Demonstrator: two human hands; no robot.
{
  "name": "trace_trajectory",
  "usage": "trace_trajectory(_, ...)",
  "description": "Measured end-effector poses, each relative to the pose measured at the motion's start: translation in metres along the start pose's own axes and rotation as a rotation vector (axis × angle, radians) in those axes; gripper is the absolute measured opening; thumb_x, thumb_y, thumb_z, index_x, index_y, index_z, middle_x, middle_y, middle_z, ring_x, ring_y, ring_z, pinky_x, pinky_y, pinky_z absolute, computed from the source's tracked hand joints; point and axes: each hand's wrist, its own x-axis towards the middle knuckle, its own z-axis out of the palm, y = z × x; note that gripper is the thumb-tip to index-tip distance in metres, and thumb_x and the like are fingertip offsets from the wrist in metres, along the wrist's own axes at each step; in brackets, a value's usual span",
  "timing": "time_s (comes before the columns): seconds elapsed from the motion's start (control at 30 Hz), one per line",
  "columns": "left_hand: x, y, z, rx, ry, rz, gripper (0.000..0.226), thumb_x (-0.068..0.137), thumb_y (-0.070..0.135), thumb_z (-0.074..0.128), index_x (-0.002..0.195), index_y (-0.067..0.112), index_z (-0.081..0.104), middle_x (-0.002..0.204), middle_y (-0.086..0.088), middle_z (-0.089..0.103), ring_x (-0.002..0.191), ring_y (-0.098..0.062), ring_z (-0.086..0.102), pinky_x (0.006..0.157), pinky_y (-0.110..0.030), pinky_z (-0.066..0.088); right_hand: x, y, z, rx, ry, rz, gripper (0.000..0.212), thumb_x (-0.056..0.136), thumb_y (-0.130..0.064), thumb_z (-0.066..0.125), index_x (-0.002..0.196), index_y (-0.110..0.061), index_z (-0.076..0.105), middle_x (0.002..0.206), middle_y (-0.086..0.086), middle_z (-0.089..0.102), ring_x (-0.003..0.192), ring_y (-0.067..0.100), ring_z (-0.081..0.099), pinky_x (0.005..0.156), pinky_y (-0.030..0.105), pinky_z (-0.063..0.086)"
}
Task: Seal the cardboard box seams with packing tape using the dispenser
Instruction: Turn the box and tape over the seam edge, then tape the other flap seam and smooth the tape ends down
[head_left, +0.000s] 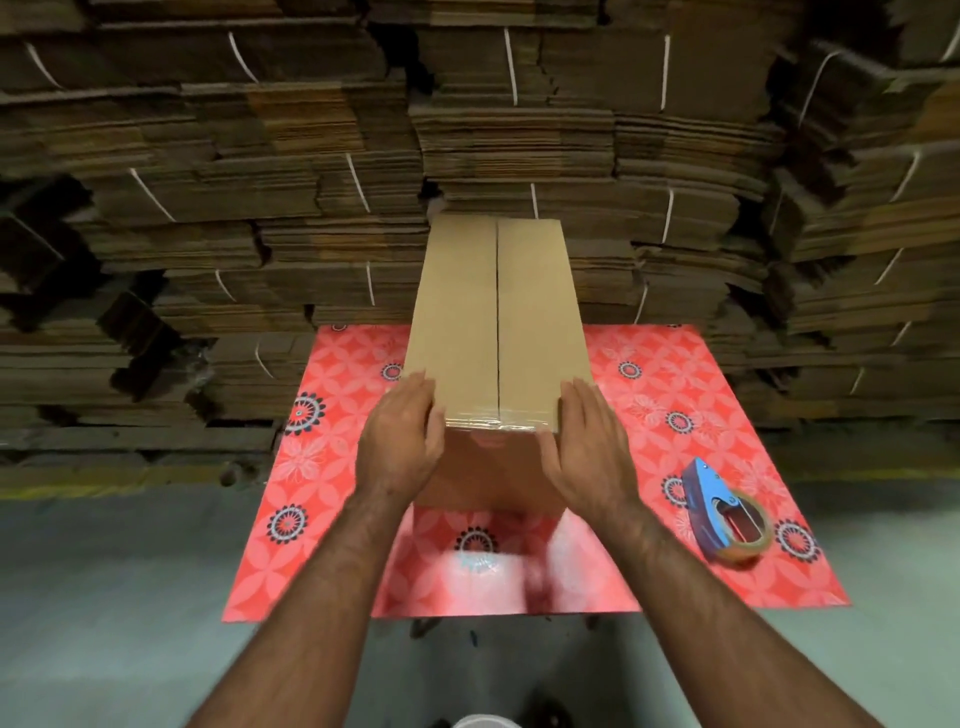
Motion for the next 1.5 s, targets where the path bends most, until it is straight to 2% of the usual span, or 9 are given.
trace_trajectory(0.1,0.013,-0.003,0.001,-0.086,-0.151,-0.198,0.056,0.103,0.023,0.047,0.152,-0.001,0.033,0.162,-0.021,0.023,0.152,-0.032,0.018,0.123,-0.035,0.016,0.015,0.000,0.009,0.027,-0.051,0.035,0.078,0.096,-0.052,0.026,0.151,0.003,0.035,0.159,0.022,0.031,0.149,0.034,0.024,0.121,0.042,0.018)
trace_trajectory(0.17,0.012,-0.003,0.001,-0.208,-0.196,-0.355,0.063,0.104,0.026,0.046,0.156,0.001,0.021,0.161,-0.019,0.027,0.150,-0.032,0.026,0.120,-0.031,0.022,0.014,0.001,0.016,0.019,-0.035,0.075,0.079,0.098,-0.052,0.022,0.151,0.005,0.034,0.160,0.023,0.028,0.150,0.034,0.021,0.121,0.036,0.012)
trace_trajectory(0.3,-0.003,-0.001,-0.006,-0.532,-0.152,-0.494,0.059,0.099,0.018,0.056,0.154,0.017,0.036,0.149,-0.003,0.051,0.135,-0.019,0.050,0.113,-0.033,0.038,0.002,0.003,0.015,-0.041,0.031,0.079,0.075,0.095,-0.050,0.030,0.141,0.007,0.046,0.148,0.025,0.044,0.140,0.039,0.037,0.114,0.045,0.034)
trace_trajectory(0.4,-0.012,-0.009,-0.011,-0.717,-0.109,-0.671,0.054,0.079,0.018,0.069,0.130,0.026,0.058,0.121,0.000,0.069,0.111,-0.018,0.065,0.100,-0.041,0.051,-0.001,-0.002,-0.005,-0.040,0.035,0.127,0.064,0.082,-0.051,0.042,0.120,-0.001,0.057,0.121,0.018,0.056,0.113,0.038,0.050,0.087,0.045,0.048)
trace_trajectory(0.47,0.001,-0.003,-0.020,-0.598,-0.107,-0.739,0.057,0.062,0.029,0.069,0.118,0.025,0.060,0.106,0.001,0.069,0.099,-0.023,0.067,0.090,-0.042,0.055,0.010,-0.005,-0.018,-0.047,0.042,0.155,0.061,0.074,-0.050,0.044,0.114,-0.007,0.059,0.110,0.014,0.057,0.103,0.036,0.052,0.080,0.043,0.046)
trace_trajectory(0.6,0.067,0.019,-0.026,-0.286,-0.192,-0.604,0.044,0.083,0.024,0.070,0.121,0.009,0.055,0.108,-0.007,0.064,0.099,-0.025,0.060,0.078,-0.027,0.039,0.060,0.001,-0.025,0.126,-0.080,0.172,0.070,0.077,-0.048,0.053,0.132,-0.006,0.049,0.126,0.015,0.052,0.120,0.034,0.047,0.096,0.044,0.045)
trace_trajectory(0.97,0.172,0.026,0.048,-0.206,-0.246,-0.897,0.113,0.063,0.063,0.070,0.153,0.012,0.026,0.157,-0.020,0.028,0.142,-0.043,0.031,0.113,-0.058,0.034,0.190,0.050,-0.008,0.236,-0.372,0.181,0.069,0.085,-0.043,0.066,0.145,-0.019,0.041,0.130,0.016,0.054,0.119,0.035,0.052,0.090,0.035,0.046)
trace_trajectory(1.17,0.183,0.040,0.050,0.129,-0.280,-0.752,0.103,0.065,0.084,0.061,0.145,0.020,0.043,0.154,-0.022,0.030,0.145,-0.038,0.024,0.118,-0.061,0.011,0.158,0.046,-0.021,0.098,-0.298,0.067,0.058,0.078,-0.056,0.062,0.115,-0.015,0.043,0.093,0.013,0.064,0.091,0.038,0.063,0.068,0.035,0.046)
trace_trajectory(1.5,0.241,0.029,0.072,0.377,-0.575,-0.363,0.109,0.059,0.090,0.060,0.145,0.027,0.037,0.156,-0.010,0.031,0.148,-0.028,0.021,0.114,-0.065,0.019,0.086,-0.020,-0.032,0.237,-0.419,0.053,0.057,0.084,-0.033,0.062,0.123,-0.003,0.034,0.107,0.023,0.064,0.101,0.045,0.061,0.074,0.041,0.043)
